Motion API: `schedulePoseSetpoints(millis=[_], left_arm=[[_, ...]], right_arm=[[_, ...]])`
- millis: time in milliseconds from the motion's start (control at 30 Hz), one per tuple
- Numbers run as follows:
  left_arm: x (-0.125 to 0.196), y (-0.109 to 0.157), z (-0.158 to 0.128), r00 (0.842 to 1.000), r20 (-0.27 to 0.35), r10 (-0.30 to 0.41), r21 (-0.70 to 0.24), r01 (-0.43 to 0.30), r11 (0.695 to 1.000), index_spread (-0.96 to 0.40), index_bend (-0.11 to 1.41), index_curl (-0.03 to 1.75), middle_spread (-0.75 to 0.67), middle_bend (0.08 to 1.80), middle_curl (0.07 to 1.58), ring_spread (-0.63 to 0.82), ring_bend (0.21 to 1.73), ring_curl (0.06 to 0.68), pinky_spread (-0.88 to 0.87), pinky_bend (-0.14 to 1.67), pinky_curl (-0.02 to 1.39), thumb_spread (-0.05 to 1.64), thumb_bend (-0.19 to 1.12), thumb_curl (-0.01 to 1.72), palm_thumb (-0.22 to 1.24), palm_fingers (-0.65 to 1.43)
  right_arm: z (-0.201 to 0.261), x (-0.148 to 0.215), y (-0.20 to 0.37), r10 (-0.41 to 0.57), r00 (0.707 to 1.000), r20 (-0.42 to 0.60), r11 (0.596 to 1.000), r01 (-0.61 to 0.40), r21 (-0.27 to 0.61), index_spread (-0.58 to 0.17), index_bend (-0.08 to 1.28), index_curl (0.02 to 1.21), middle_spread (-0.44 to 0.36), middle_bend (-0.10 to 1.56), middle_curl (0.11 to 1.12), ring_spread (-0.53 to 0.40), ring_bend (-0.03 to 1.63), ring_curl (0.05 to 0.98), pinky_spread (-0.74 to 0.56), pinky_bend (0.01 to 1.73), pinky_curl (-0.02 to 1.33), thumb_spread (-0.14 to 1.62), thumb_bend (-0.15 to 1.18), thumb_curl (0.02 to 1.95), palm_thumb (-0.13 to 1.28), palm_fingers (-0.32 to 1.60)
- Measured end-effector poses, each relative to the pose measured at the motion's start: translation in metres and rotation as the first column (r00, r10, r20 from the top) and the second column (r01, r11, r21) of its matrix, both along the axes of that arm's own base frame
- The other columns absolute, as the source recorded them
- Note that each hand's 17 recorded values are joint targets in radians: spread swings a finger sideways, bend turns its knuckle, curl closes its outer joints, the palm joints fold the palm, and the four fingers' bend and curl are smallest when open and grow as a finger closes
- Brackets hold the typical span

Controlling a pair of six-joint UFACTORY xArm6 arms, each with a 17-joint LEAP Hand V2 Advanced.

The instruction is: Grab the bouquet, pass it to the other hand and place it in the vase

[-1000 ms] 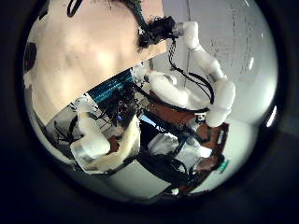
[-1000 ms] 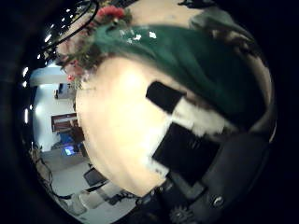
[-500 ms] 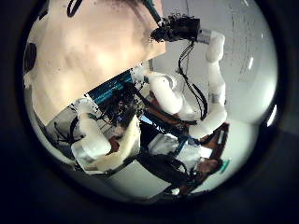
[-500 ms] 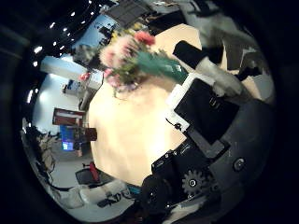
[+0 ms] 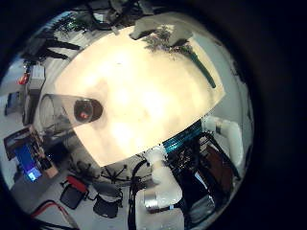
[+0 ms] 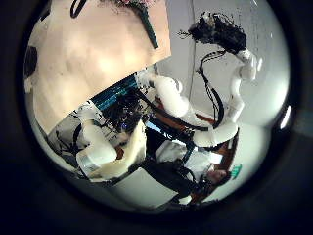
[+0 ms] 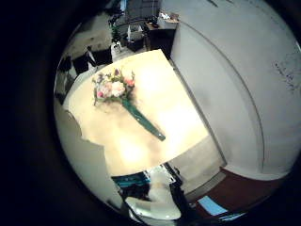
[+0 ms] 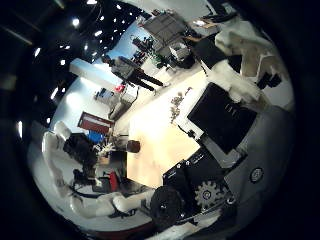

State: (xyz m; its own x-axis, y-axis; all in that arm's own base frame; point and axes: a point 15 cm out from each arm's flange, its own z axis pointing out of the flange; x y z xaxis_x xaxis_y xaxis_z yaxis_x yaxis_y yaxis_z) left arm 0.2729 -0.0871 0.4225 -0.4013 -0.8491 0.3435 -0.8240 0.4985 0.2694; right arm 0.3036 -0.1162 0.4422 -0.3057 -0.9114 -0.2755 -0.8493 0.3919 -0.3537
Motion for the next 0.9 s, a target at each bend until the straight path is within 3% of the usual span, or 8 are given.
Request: schedulePoseSetpoints(millis=[67, 100, 167, 233, 400, 500, 800, 900], left_arm=[[-0.001, -0.002, -0.001, 1.000, -0.004, -0.002, -0.008, 0.002, 1.000, 0.12, 0.18, 0.34, 0.48, 0.19, 0.30, 0.60, 0.50, 0.214, 0.64, 0.45, 0.16, 1.09, -0.02, 0.31, 0.41, 0.02], [-0.001, -0.003, -0.002, 1.000, -0.005, -0.005, -0.010, 0.004, 1.000, 0.12, 0.18, 0.34, 0.48, 0.19, 0.30, 0.60, 0.50, 0.214, 0.64, 0.45, 0.16, 1.09, -0.02, 0.31, 0.41, 0.02], [-0.001, -0.001, -0.004, 1.000, -0.008, -0.008, -0.011, 0.008, 1.000, 0.12, 0.18, 0.34, 0.48, 0.19, 0.30, 0.60, 0.50, 0.215, 0.64, 0.45, 0.16, 1.09, -0.02, 0.31, 0.41, 0.02], [-0.002, 0.001, -0.005, 1.000, -0.014, -0.008, -0.011, 0.008, 1.000, 0.12, 0.18, 0.34, 0.48, 0.19, 0.30, 0.60, 0.50, 0.215, 0.64, 0.45, 0.16, 1.09, -0.02, 0.31, 0.41, 0.02], [-0.001, 0.001, -0.004, 1.000, -0.009, -0.015, -0.011, 0.015, 1.000, 0.12, 0.18, 0.34, 0.48, 0.19, 0.30, 0.60, 0.50, 0.214, 0.64, 0.45, 0.17, 1.09, -0.02, 0.31, 0.41, 0.03], [0.001, 0.001, -0.004, 1.000, -0.009, -0.023, -0.010, 0.023, 1.000, 0.12, 0.18, 0.35, 0.48, 0.19, 0.30, 0.60, 0.50, 0.213, 0.64, 0.45, 0.17, 1.09, -0.02, 0.31, 0.41, 0.03], [0.002, -0.003, -0.007, 0.999, -0.022, -0.031, -0.004, 0.031, 1.000, 0.12, 0.18, 0.34, 0.48, 0.19, 0.30, 0.60, 0.50, 0.215, 0.64, 0.44, 0.17, 1.09, -0.02, 0.31, 0.41, 0.03], [0.003, -0.004, -0.006, 0.999, -0.019, -0.031, -0.003, 0.031, 1.000, 0.12, 0.18, 0.34, 0.48, 0.19, 0.30, 0.60, 0.50, 0.215, 0.64, 0.44, 0.17, 1.09, -0.02, 0.31, 0.40, 0.03]], right_arm=[[-0.018, 0.000, -0.010, -0.012, 0.998, -0.058, 1.000, 0.013, 0.018, -0.272, 0.95, 0.81, -0.139, 1.23, 0.65, -0.205, 1.38, 0.561, -0.37, 1.26, 0.49, 0.93, -0.07, 0.75, 0.79, 1.02], [-0.036, -0.003, -0.019, -0.017, 0.992, -0.125, 0.999, 0.020, 0.029, -0.295, 0.71, 0.76, -0.145, 1.12, 0.62, -0.225, 1.33, 0.552, -0.41, 1.30, 0.50, 0.95, -0.06, 0.72, 0.73, 0.66], [-0.063, -0.009, -0.028, -0.016, 0.974, -0.225, 0.999, 0.027, 0.044, -0.310, 0.62, 0.73, -0.140, 1.06, 0.60, -0.210, 1.28, 0.540, -0.34, 1.24, 0.49, 0.97, -0.04, 0.69, 0.71, 0.37], [-0.083, -0.009, -0.033, -0.019, 0.955, -0.296, 0.997, 0.039, 0.064, -0.318, 0.56, 0.65, -0.106, 0.94, 0.55, -0.167, 1.19, 0.495, -0.18, 1.13, 0.46, 1.00, -0.03, 0.66, 0.70, 0.15], [-0.122, -0.010, -0.028, -0.004, 0.919, -0.395, 0.994, 0.048, 0.102, -0.272, 0.42, 0.54, -0.034, 0.80, 0.48, -0.082, 1.12, 0.424, 0.01, 1.09, 0.39, 1.03, -0.02, 0.62, 0.70, 0.07], [-0.167, -0.021, -0.016, 0.016, 0.872, -0.490, 0.989, 0.056, 0.133, -0.227, 0.31, 0.48, 0.015, 0.72, 0.44, -0.017, 1.09, 0.392, 0.12, 1.11, 0.37, 1.03, -0.01, 0.59, 0.74, 0.08], [-0.222, -0.012, -0.014, 0.011, 0.814, -0.581, 0.989, 0.077, 0.128, -0.165, 0.18, 0.42, 0.049, 0.57, 0.39, -0.007, 1.05, 0.357, 0.13, 1.13, 0.34, 1.01, -0.01, 0.58, 0.86, 0.11], [-0.231, -0.004, -0.013, 0.005, 0.813, -0.582, 0.990, 0.079, 0.119, -0.154, 0.17, 0.41, 0.052, 0.55, 0.39, -0.032, 1.05, 0.352, 0.09, 1.13, 0.33, 1.00, -0.01, 0.58, 0.88, 0.13]])
